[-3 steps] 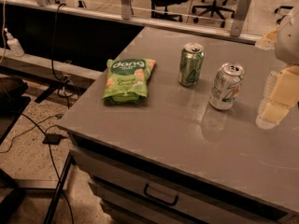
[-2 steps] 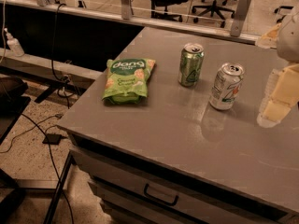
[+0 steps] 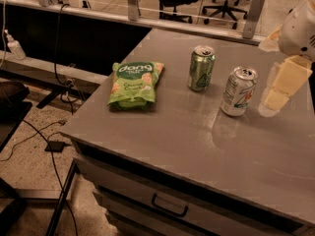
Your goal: Pick 7up can
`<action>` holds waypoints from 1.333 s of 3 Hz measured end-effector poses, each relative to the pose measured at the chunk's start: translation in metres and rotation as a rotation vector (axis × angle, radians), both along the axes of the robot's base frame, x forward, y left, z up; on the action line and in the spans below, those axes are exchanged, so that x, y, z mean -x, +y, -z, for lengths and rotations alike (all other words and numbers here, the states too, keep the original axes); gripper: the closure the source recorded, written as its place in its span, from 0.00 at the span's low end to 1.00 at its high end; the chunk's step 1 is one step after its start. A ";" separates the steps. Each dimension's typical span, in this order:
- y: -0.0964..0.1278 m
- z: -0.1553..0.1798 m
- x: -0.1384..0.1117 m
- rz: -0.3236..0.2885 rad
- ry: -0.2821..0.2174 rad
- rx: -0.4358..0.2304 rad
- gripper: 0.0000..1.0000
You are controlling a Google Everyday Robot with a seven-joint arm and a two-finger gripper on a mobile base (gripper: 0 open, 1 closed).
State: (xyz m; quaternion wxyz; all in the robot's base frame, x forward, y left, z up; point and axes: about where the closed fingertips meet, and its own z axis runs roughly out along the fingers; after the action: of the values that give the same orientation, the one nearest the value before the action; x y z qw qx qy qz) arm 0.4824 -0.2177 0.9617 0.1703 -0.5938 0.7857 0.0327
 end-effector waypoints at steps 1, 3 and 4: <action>-0.003 0.019 -0.025 0.046 0.036 -0.048 0.00; -0.007 0.039 -0.045 0.112 0.061 -0.094 0.15; -0.005 0.039 -0.046 0.111 0.054 -0.096 0.46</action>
Offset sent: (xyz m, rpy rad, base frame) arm 0.0591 -0.0145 -0.0600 0.1381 0.1086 -0.1831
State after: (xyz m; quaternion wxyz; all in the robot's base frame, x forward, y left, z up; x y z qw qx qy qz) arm 0.5289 -0.2227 0.9227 0.1788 -0.5392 0.8194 0.0768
